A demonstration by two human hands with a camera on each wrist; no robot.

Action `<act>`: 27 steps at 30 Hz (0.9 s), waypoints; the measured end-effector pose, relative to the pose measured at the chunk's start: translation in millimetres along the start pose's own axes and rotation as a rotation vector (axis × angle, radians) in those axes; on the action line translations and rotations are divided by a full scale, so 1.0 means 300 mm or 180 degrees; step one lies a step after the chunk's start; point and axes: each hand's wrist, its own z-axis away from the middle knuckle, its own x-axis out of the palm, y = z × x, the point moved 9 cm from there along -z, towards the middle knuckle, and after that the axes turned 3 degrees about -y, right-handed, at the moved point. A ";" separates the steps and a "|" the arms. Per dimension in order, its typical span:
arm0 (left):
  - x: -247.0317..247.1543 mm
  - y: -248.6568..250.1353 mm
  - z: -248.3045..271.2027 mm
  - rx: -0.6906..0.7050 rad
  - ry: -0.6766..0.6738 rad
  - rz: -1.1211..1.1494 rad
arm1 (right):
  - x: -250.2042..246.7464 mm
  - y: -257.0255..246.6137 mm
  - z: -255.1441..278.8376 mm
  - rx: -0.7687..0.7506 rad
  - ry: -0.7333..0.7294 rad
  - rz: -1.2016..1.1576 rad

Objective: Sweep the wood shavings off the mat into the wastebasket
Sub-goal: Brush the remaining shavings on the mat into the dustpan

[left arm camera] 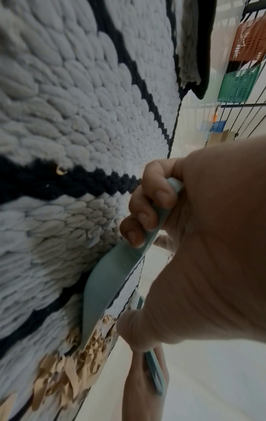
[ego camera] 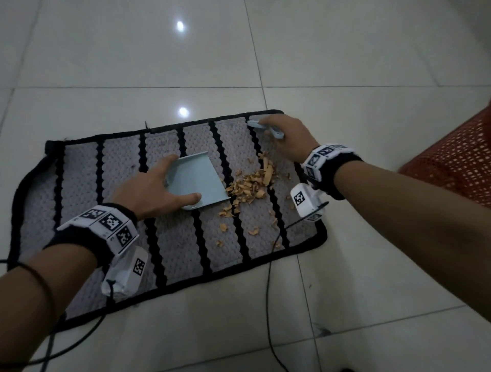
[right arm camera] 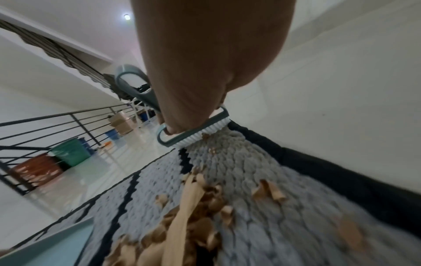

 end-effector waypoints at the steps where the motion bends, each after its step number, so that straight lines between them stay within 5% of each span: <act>1: -0.001 0.000 0.002 -0.0002 0.0008 -0.0017 | 0.013 0.004 0.001 0.0082 -0.0103 -0.0001; 11: 0.006 0.002 0.027 0.0037 0.0033 -0.0045 | 0.137 -0.195 0.366 -0.0621 -0.0627 -0.0008; 20: -0.048 -0.040 0.059 -0.0046 -0.0025 0.0100 | -0.020 -0.084 0.209 -0.0048 0.0628 -0.0518; 27: -0.061 -0.116 0.103 -0.0102 -0.0169 0.0137 | 0.167 -0.275 0.125 -0.0356 -0.0453 -0.0433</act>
